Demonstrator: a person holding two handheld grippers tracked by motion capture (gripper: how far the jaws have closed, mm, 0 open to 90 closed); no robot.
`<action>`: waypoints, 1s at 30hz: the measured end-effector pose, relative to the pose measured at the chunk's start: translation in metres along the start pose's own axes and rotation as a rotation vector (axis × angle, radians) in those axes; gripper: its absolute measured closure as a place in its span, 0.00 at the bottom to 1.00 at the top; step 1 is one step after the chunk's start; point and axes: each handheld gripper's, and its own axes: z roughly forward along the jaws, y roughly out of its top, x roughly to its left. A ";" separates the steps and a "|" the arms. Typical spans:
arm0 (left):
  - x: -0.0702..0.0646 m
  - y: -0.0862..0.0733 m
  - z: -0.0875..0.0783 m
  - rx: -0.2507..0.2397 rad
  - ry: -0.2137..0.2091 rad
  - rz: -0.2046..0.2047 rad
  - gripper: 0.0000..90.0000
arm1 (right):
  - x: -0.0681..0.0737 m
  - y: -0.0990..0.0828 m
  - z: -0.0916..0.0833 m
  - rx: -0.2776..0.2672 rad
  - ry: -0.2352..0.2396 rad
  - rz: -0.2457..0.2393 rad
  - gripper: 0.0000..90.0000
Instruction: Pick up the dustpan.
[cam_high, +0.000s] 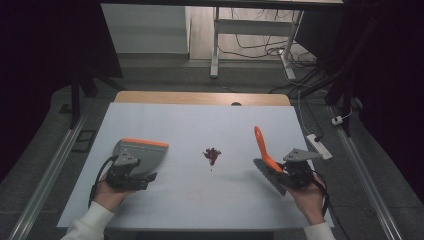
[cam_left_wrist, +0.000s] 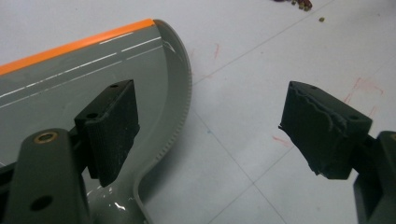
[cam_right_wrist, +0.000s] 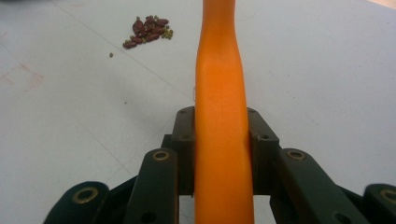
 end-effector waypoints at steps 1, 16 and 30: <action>0.000 0.001 0.000 0.002 -0.002 0.003 0.22 | 0.000 0.000 -0.001 -0.003 -0.001 0.002 0.78; -0.012 0.008 -0.003 0.038 0.008 0.027 0.21 | -0.001 0.001 -0.001 0.008 -0.015 -0.001 0.78; -0.018 0.030 0.003 0.097 0.050 -0.030 0.21 | -0.009 0.003 0.002 -0.010 0.008 0.029 0.78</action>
